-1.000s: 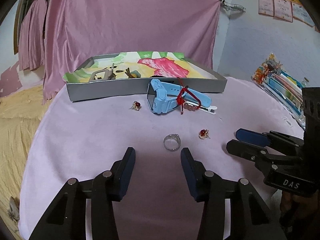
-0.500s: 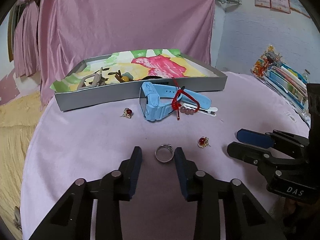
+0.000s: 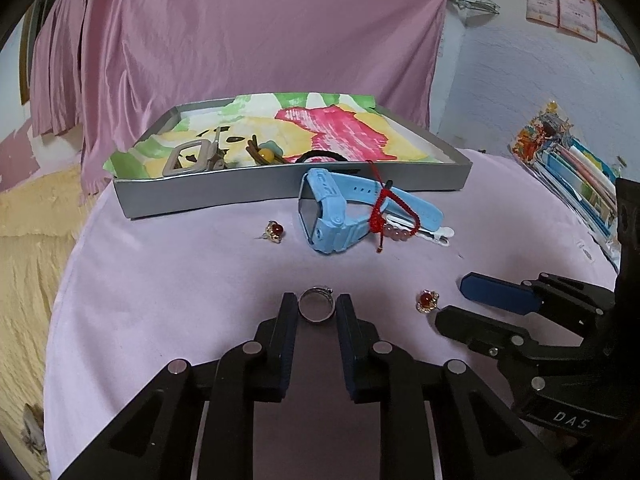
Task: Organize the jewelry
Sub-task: 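Grasp the silver ring with the left tool while the right tool grasps a red-stone earring, then carry the ring and earring with both tools over the grey tray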
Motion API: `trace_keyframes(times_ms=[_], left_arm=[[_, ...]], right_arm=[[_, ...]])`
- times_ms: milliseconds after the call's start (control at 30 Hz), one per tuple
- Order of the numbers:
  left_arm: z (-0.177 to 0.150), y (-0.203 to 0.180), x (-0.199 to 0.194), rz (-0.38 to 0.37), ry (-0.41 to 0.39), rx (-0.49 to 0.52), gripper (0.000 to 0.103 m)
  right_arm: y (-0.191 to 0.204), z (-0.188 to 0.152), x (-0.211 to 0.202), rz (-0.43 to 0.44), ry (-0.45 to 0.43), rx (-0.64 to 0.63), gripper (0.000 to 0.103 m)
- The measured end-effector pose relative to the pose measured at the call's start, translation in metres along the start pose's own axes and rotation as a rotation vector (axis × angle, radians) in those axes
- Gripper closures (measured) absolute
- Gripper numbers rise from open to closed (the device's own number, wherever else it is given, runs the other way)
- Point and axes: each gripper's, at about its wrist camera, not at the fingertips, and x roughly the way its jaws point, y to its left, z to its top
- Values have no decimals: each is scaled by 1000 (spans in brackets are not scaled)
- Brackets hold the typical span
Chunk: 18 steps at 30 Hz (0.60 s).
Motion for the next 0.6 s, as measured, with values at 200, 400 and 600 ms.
trace_keyframes(times_ms=[200,400,600], left_arm=[[2,10,1,-6,7,-29,84],[2,17,0,-34,0,-55,84],[6,19,-9,-52,-58,-56,84]], right_arm=[[11,10,11,-28,26,-36,87],[10,10,11,-2,17,-25,91],[2,14,2,33,-42,7,91]])
